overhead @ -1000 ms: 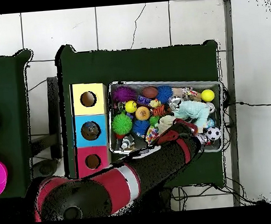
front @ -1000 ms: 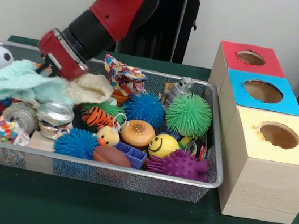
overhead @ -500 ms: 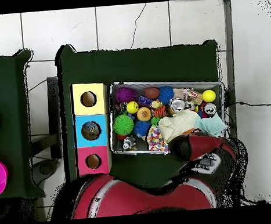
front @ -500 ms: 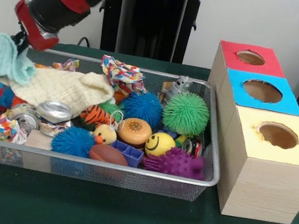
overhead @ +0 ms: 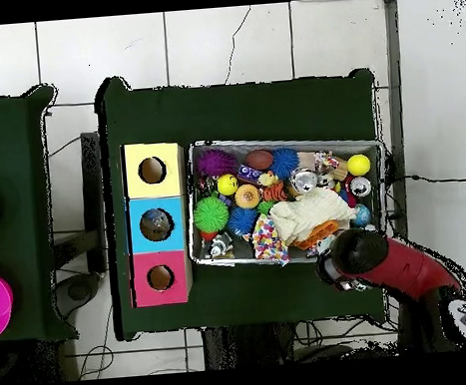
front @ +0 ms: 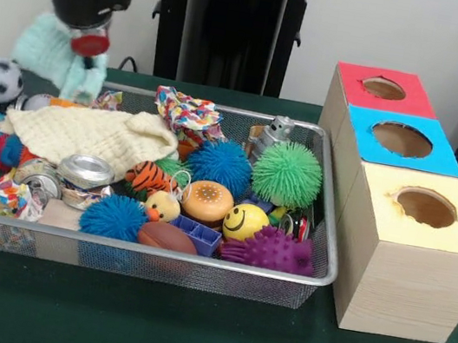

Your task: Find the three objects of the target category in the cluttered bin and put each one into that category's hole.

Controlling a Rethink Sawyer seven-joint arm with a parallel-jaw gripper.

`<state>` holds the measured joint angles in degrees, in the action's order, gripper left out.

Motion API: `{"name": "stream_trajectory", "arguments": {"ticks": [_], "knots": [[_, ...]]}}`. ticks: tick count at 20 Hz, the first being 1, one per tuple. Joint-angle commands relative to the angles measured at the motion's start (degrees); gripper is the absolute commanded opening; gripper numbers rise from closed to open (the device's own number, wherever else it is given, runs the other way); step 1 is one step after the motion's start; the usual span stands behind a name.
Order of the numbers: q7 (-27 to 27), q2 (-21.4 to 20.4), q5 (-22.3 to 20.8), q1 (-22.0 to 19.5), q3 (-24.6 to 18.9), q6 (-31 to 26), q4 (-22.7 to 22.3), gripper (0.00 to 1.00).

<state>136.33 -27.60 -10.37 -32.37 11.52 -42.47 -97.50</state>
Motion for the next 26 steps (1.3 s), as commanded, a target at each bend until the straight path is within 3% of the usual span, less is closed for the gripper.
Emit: {"name": "stream_trajectory", "arguments": {"ticks": [1,4,8,11,16,18,22,26], "knots": [[-21.6,2.8,0.3,-5.7,-23.0,-1.0,-13.2,0.00],[-21.1,2.6,-3.9,-8.1,-27.6,9.9,-15.3,0.00],[-11.5,-2.1,-14.9,-1.0,-22.8,21.3,-13.7,0.00],[-7.7,-4.1,-17.1,-0.3,-22.3,23.4,-15.1,0.00],[-3.6,-10.3,-15.3,1.0,-22.4,21.6,-19.8,0.00],[-2.6,-13.7,-15.0,3.3,-20.6,20.0,-20.7,0.00],[-1.6,-22.4,-13.3,9.9,-14.1,9.1,-20.7,0.00],[-4.7,-29.1,-13.6,13.7,-10.8,-3.3,-18.7,0.00]]}}
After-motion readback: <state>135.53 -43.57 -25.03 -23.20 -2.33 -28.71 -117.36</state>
